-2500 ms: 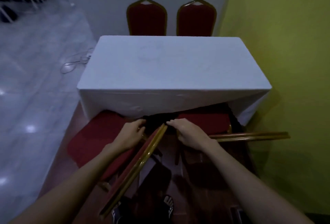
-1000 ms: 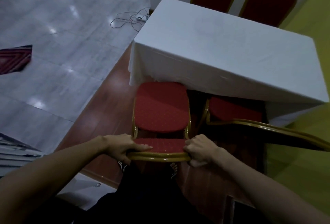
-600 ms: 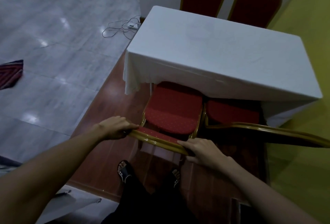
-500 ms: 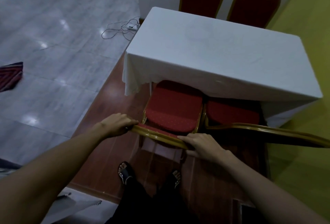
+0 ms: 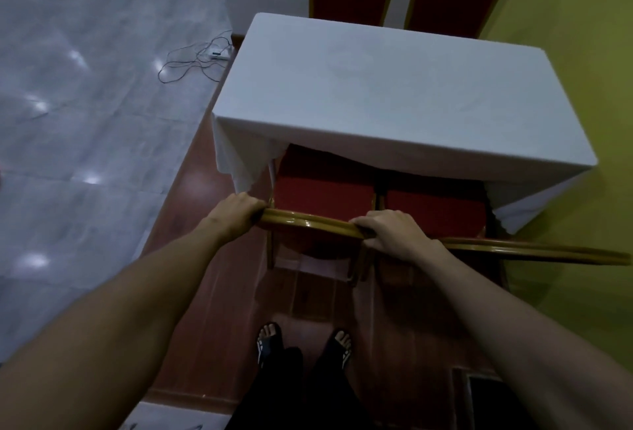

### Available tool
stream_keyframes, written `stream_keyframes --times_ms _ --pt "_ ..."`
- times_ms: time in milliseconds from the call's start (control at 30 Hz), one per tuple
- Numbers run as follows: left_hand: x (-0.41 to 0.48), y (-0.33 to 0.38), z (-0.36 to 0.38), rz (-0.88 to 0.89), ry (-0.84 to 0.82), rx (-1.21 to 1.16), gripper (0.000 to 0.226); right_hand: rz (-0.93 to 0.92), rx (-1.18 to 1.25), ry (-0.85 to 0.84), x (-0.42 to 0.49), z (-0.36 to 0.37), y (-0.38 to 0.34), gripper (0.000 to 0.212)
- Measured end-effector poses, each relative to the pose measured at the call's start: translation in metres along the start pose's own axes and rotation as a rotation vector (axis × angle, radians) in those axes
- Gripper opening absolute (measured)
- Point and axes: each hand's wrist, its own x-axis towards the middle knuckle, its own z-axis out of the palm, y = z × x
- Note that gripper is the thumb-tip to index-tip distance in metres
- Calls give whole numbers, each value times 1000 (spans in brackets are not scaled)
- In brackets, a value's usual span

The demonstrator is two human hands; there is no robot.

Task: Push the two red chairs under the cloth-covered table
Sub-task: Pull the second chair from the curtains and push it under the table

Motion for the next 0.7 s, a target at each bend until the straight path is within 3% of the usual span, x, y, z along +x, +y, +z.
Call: stream_keyframes --times_ms 200,367,700 --pt "5 -18 -5 2 32 13 23 -3 -7 20 10 5 -13 48" --pt "-7 -16 6 111 19 5 35 22 -2 -9 -4 13 -7 51" --pt "5 -17 -9 76 7 15 25 121 52 49 7 10 -12 48"
